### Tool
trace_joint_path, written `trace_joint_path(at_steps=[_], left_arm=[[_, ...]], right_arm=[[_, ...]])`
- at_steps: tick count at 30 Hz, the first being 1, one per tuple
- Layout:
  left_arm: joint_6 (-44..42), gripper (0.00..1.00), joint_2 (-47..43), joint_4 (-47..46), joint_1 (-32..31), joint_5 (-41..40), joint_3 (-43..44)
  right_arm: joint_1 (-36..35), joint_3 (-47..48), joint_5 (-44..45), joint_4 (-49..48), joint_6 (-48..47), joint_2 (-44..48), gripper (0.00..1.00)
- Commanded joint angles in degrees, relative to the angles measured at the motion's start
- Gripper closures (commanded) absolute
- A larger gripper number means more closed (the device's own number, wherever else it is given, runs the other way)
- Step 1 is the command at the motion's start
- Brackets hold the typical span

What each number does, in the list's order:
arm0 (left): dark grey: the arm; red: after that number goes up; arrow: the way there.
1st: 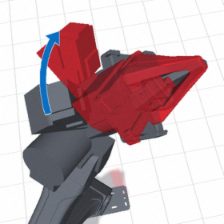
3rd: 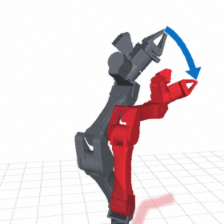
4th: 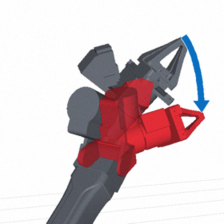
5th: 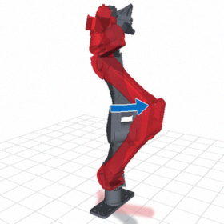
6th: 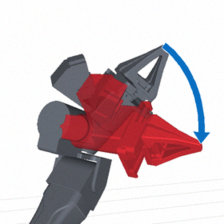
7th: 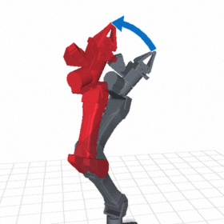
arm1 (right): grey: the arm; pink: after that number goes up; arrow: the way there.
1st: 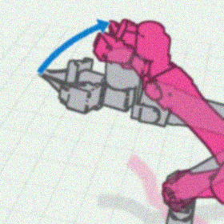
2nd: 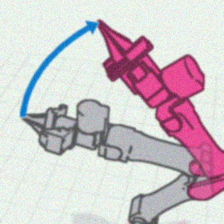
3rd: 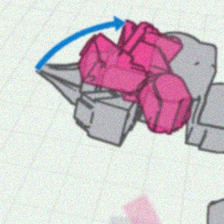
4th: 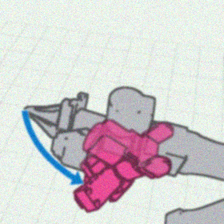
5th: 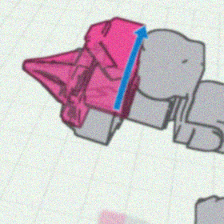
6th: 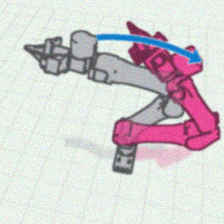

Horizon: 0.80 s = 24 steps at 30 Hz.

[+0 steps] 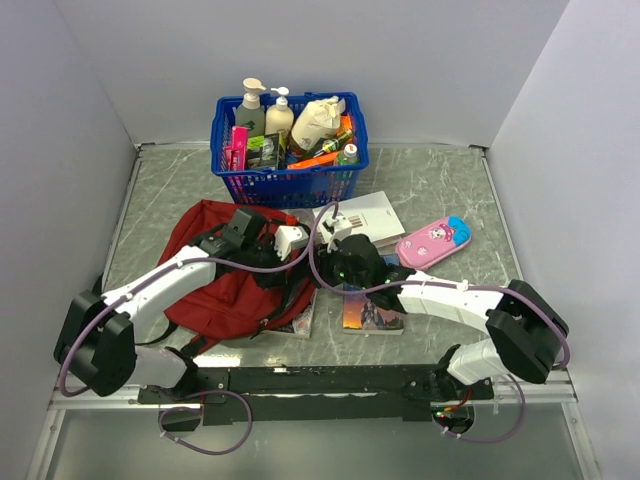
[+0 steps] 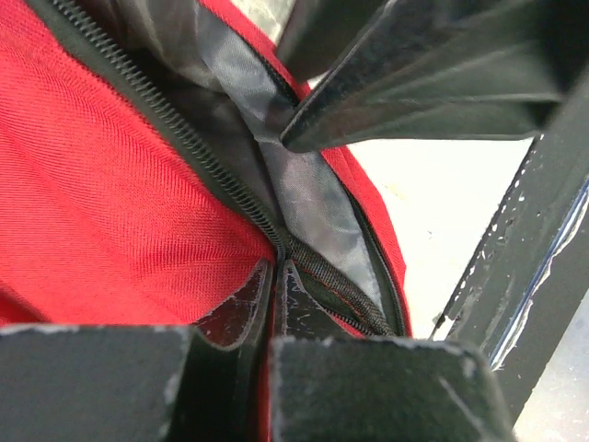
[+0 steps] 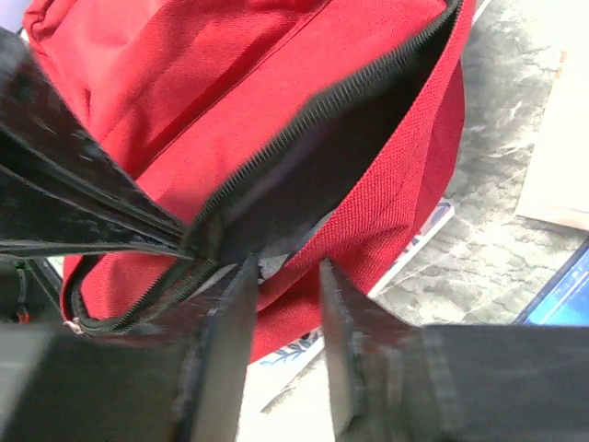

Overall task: Pack the student bag
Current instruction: Unzip the student bag at the center of the board.

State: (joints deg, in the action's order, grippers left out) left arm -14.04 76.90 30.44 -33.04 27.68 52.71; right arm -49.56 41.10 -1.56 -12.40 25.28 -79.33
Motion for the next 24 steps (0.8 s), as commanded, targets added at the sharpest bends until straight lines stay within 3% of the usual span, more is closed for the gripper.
trace_joint_path(at_steps=[1,7,12,17,24], left_arm=[[-0.55,0.99,-3.16,0.50,0.52,-1.40,4.24],[-1.51,0.99,-4.92,3.57,2.62,-0.88,6.35],[-2.92,0.99,-6.76,6.73,5.61,0.79,7.06],[-5.73,0.99,-8.52,12.79,10.79,2.37,10.12],[-9.77,0.99,-10.10,19.57,19.23,4.83,21.28]], right_arm=[[0.34,-1.63,1.39,-0.69,0.04,-1.09,0.70],[0.34,-5.24,1.39,-3.59,0.91,-3.90,0.87],[-0.36,-6.91,1.39,-5.26,1.97,-6.19,0.94],[-1.68,-10.07,1.39,-7.19,2.67,-5.58,0.96],[-3.26,-10.61,1.39,-6.84,1.79,-3.20,0.95]])
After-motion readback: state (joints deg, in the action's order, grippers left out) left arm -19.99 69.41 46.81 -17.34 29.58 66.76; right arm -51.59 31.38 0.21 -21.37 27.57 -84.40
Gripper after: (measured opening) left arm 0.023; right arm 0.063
